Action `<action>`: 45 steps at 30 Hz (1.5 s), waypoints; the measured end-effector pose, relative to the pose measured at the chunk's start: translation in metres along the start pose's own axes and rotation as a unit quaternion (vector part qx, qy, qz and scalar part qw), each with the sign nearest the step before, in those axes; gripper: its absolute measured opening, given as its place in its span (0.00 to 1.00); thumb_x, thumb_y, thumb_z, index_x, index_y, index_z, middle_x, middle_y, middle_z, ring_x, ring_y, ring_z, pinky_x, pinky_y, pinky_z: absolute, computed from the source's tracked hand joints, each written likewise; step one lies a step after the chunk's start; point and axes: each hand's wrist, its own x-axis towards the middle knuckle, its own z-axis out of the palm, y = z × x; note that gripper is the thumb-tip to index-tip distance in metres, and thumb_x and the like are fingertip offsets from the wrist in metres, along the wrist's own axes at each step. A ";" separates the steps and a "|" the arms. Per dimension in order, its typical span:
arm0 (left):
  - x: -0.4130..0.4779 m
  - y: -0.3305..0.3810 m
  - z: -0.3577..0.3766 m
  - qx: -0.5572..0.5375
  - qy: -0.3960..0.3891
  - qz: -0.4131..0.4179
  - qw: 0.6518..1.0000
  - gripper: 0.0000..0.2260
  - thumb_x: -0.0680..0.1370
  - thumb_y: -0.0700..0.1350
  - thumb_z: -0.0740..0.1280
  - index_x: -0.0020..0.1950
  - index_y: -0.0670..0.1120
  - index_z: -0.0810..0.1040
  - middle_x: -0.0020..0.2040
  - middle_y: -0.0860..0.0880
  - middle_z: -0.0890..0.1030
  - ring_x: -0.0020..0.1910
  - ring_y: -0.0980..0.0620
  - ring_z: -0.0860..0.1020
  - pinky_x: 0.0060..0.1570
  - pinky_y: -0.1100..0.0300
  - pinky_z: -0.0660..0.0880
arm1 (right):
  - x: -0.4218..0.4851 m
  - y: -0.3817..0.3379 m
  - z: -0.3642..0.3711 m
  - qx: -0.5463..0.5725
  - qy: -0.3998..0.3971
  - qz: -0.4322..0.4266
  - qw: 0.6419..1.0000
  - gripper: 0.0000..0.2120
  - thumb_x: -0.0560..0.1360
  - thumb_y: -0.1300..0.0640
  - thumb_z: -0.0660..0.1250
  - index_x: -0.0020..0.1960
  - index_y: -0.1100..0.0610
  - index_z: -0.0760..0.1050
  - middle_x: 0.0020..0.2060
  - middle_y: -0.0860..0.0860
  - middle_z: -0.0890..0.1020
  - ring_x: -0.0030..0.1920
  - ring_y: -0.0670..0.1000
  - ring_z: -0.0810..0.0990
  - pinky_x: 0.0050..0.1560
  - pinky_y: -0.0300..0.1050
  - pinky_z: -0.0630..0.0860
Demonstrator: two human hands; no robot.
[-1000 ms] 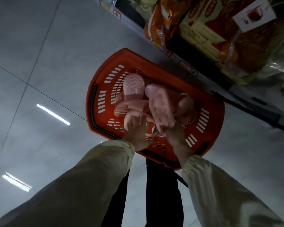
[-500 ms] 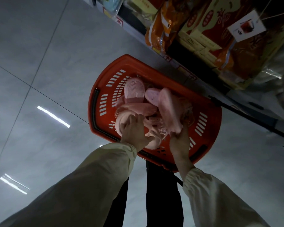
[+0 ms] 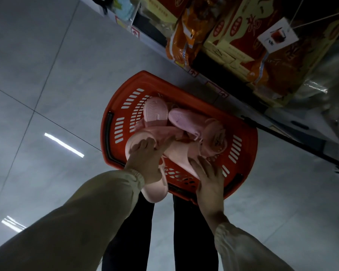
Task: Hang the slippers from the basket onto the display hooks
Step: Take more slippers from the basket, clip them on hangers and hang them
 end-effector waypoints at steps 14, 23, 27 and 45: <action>0.009 -0.031 -0.007 0.008 0.013 -0.067 0.998 0.46 0.70 0.52 0.71 0.82 0.51 0.48 0.68 0.41 0.70 0.66 0.40 0.70 0.65 0.43 0.70 | 0.028 0.033 0.004 -0.089 0.004 0.130 0.988 0.36 0.67 0.68 0.70 0.73 0.49 0.70 0.67 0.56 0.76 0.64 0.64 0.72 0.58 0.64 0.72; 0.003 -0.083 -0.023 0.050 0.018 -0.038 0.998 0.48 0.67 0.49 0.77 0.81 0.50 0.54 0.70 0.42 0.73 0.68 0.39 0.72 0.69 0.41 0.68 | 0.033 0.049 0.004 -0.077 0.034 0.145 0.986 0.33 0.66 0.69 0.67 0.71 0.57 0.72 0.67 0.60 0.75 0.63 0.68 0.73 0.60 0.68 0.71; -0.004 -0.082 -0.014 0.044 0.004 -0.044 0.998 0.49 0.68 0.49 0.77 0.82 0.49 0.51 0.70 0.42 0.73 0.67 0.40 0.73 0.68 0.42 0.69 | 0.026 0.045 0.013 -0.159 0.040 0.132 0.978 0.36 0.61 0.68 0.73 0.69 0.59 0.73 0.66 0.64 0.75 0.63 0.69 0.73 0.57 0.68 0.70; -0.033 -0.057 0.001 0.018 0.025 -0.071 0.997 0.44 0.76 0.52 0.71 0.82 0.50 0.45 0.76 0.46 0.65 0.75 0.43 0.63 0.75 0.43 0.58 | 0.136 -0.089 0.105 0.332 -0.258 0.195 0.886 0.17 0.75 0.71 0.60 0.59 0.59 0.79 0.53 0.51 0.80 0.51 0.48 0.78 0.53 0.40 0.73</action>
